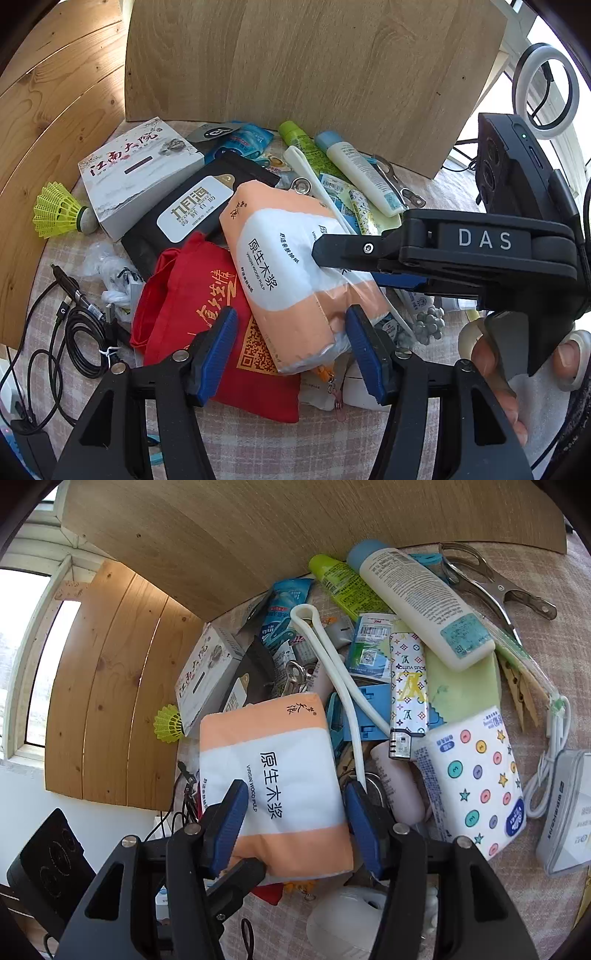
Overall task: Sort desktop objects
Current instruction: 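Carry the orange-and-white tissue pack with the right tool into the black tray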
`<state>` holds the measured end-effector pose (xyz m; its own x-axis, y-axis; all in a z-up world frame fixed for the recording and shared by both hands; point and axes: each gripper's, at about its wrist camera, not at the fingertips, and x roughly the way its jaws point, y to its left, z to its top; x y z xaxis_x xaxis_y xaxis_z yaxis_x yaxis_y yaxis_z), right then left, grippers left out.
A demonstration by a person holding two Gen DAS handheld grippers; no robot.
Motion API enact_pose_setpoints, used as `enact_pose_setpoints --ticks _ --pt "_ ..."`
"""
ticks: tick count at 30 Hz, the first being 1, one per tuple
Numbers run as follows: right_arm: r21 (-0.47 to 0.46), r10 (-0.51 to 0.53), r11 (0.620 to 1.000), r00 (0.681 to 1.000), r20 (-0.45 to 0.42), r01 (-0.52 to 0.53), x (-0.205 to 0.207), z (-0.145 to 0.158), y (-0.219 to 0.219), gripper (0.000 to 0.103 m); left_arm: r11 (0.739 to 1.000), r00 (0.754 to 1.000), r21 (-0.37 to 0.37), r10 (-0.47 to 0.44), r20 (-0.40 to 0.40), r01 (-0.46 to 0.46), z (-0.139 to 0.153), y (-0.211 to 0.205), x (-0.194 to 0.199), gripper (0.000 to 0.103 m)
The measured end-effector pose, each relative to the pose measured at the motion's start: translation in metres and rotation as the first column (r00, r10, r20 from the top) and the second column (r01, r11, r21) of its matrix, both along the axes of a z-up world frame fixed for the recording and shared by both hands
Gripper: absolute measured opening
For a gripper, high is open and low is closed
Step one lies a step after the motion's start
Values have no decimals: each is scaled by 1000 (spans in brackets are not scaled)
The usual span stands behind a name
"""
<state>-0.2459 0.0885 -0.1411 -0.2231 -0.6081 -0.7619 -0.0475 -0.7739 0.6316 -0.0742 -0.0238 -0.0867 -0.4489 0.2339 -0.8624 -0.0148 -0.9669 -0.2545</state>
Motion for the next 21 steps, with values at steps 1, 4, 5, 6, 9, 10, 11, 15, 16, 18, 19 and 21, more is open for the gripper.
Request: enact_pose_setpoints --ticks 1,4,5,6,9,10,11,15,16,18,19,21 --pt "-12 -7 1000 1000 6 7 0 -2 0 55 1000 1000 10 -2 -4 2 0 0 1 56" --pt "-32 -3 999 1000 3 3 6 1 -4 55 1000 1000 23 -21 -7 21 3 4 4 51" --pt "-12 8 1000 1000 -14 -9 8 6 -7 55 1000 1000 16 -27 -12 27 5 6 5 51" --pt "2 14 1000 999 -30 -14 11 10 -9 55 999 999 17 -32 -18 32 7 6 6 51" --pt "14 11 1000 998 -57 -10 17 22 -7 55 999 999 41 -34 -27 35 15 7 10 51" --pt "18 11 1000 998 -69 -9 19 26 -5 55 998 999 38 -41 -30 42 19 9 11 51" --pt "26 11 1000 996 -83 -9 23 31 -4 55 998 998 30 -50 -36 51 23 12 12 51" --pt "51 -3 999 991 -134 10 38 52 8 55 996 994 22 -90 -67 91 38 29 19 51" --pt "54 -11 998 989 -146 19 43 57 13 55 994 992 25 -101 -77 103 43 35 21 51" --pt "59 -34 997 985 -167 45 54 67 26 55 990 987 31 -132 -94 135 51 50 24 51" --pt "65 -50 996 983 -179 63 61 72 33 55 987 983 31 -154 -101 158 54 61 25 51" --pt "85 -88 991 975 -206 107 77 82 55 55 976 971 26 -212 -111 216 59 88 28 51"
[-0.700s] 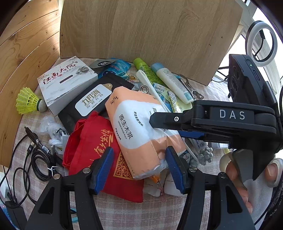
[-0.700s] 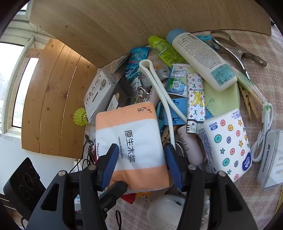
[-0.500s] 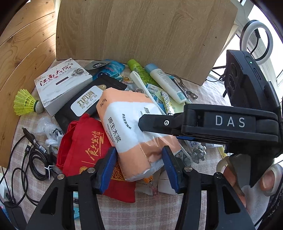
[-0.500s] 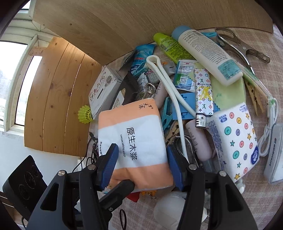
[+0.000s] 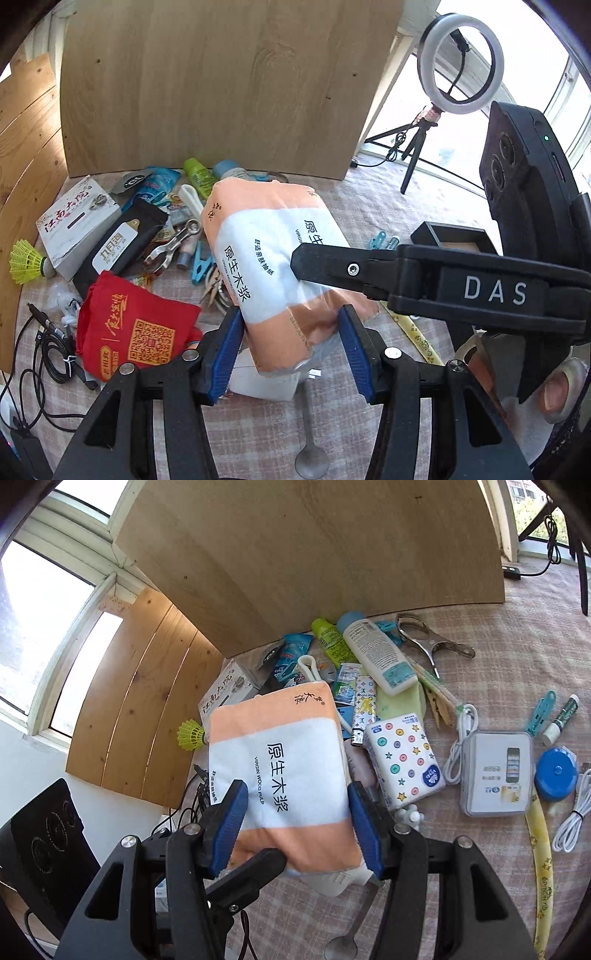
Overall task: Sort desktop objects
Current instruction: 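Carry the orange-and-white tissue pack with the right tool into the black tray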
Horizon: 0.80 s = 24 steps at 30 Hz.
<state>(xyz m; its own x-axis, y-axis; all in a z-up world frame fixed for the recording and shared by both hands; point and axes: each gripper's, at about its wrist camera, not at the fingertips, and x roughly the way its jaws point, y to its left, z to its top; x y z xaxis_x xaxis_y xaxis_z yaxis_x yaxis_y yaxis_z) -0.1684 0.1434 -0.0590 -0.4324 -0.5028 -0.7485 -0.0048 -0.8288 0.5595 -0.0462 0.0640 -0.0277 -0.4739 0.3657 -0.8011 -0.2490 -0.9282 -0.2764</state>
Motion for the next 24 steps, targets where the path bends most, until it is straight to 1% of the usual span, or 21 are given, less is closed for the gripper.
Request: enact_pose_setpoints --ticks 2,4,8,11,14,16,20,24 --pt "20 -58 998 998 -18 58 19 8 25 55 997 997 -3 -73 -13 73 4 33 5 51" --pt "27 -138 990 990 -25 138 42 13 58 55 988 988 -5 -154 -26 154 8 70 12 51" --pt "33 -300 953 954 -23 300 93 18 128 55 954 954 33 -297 -28 298 13 143 24 51" --pt "47 -398 916 917 -8 398 133 19 175 55 919 920 47 -390 -34 391 14 195 35 51" --pt "106 -479 871 877 -24 479 169 23 211 55 874 876 50 -482 -36 483 15 244 52 51" --pt "124 -533 837 845 -30 532 193 25 232 55 846 847 52 -530 -34 531 17 270 64 51" --pt "113 -626 774 780 -18 623 234 26 267 55 802 803 46 -595 -35 596 24 309 84 51" --pt "149 -674 727 738 -28 670 256 32 282 55 766 766 32 -642 -39 643 25 336 92 51"
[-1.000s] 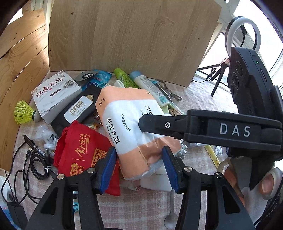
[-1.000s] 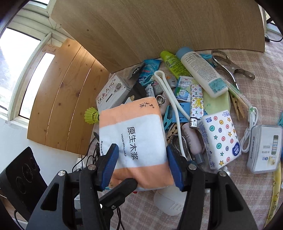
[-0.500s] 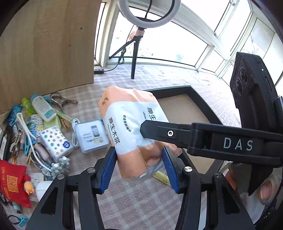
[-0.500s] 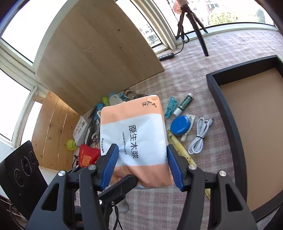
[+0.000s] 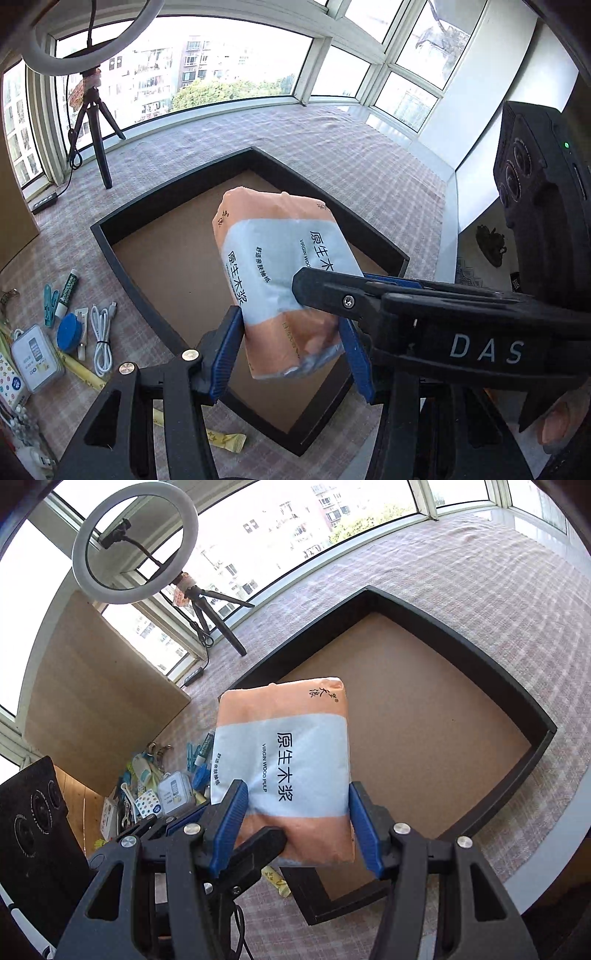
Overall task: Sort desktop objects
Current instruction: 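Carry the orange-and-white tissue pack with the right tool into the black tray, then move the right tool back over the pile toward the red bag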
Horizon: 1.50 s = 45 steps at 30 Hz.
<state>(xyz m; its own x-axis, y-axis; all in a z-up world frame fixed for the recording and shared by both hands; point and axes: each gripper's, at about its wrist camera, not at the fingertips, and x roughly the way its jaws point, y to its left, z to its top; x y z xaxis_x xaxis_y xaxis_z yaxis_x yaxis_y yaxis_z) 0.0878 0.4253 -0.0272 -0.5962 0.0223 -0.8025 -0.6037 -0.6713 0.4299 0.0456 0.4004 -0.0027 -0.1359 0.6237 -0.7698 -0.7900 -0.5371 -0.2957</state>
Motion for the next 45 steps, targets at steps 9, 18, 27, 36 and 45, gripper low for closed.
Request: enact_pose_setpoints --ticks 9,18,27,36,45 --pt "68 -129 990 991 32 126 28 8 13 55 999 1000 -40 -14 -12 13 5 9 5 53" --pt "96 22 995 999 30 -25 -20 6 -29 55 992 993 -56 112 -43 -114 8 -65 -21 53" --pt "83 255 963 966 35 -257 -93 -5 -101 55 919 925 -109 373 -75 -380 -4 -207 -65 53" --pt "74 541 837 840 40 -543 -176 -14 -212 55 705 713 -142 701 -7 -695 -31 -375 -84 53" --pt "75 819 562 567 82 -823 -262 -32 -339 55 565 553 -177 825 116 -806 -75 -449 -61 53"
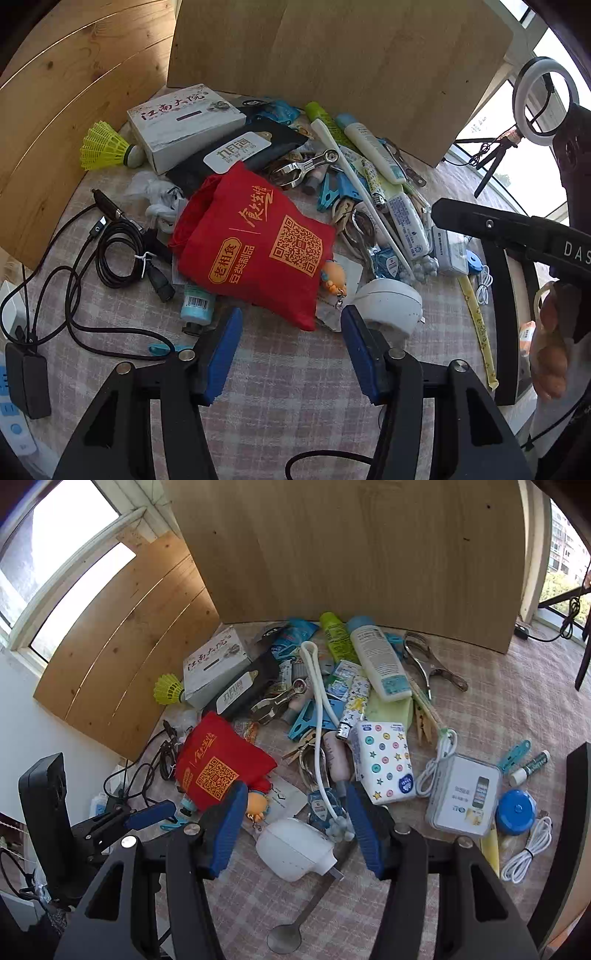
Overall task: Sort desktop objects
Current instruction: 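Move the right tool back over the pile toward the red bag, then grasp the red drawstring bag with the right tool and drop it in the tray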
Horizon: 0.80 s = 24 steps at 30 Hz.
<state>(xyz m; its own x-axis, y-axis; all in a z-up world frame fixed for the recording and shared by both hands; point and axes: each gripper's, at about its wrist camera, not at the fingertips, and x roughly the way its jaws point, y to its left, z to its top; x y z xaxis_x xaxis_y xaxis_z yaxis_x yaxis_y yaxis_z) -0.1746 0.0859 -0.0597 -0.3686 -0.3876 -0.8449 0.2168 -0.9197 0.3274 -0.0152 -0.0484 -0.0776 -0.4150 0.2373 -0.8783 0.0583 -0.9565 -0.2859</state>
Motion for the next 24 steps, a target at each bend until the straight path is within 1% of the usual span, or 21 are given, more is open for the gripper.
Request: enact_pose_setpoints --ticks 3,7,10,14,17,18,22,23,24 --pt "24 144 989 989 11 -145 -20 -13 -41 55 998 999 47 38 11 -38 -9 -4 1 53" --pt "27 248 968 967 49 -250 -46 -33 -79 59 991 997 109 78 19 -79 -18 -7 -8 54" --pt "39 272 960 959 78 -276 -65 -49 -93 59 989 996 118 82 25 -84 -22 -7 -16 54" --pt "1 297 954 948 115 -299 -82 -64 -102 60 990 996 110 86 37 -89 -31 -16 -24 54" --pt "-12 308 951 942 134 -309 -86 -73 -105 67 986 993 132 98 59 -105 -39 -23 -29 54" --pt "-23 309 951 940 143 -309 -87 -75 -105 68 985 993 135 98 67 -106 -42 -24 -30 54" --pt "-90 305 952 937 167 -294 -85 -81 -103 68 985 994 145 82 67 -91 -47 -23 -37 52" --pt "-107 309 950 935 177 -294 -82 -83 -102 65 986 995 145 79 63 -88 -47 -23 -38 52" --pt "-104 306 951 936 174 -291 -78 -83 -104 62 986 996 146 73 60 -81 -47 -22 -39 52"
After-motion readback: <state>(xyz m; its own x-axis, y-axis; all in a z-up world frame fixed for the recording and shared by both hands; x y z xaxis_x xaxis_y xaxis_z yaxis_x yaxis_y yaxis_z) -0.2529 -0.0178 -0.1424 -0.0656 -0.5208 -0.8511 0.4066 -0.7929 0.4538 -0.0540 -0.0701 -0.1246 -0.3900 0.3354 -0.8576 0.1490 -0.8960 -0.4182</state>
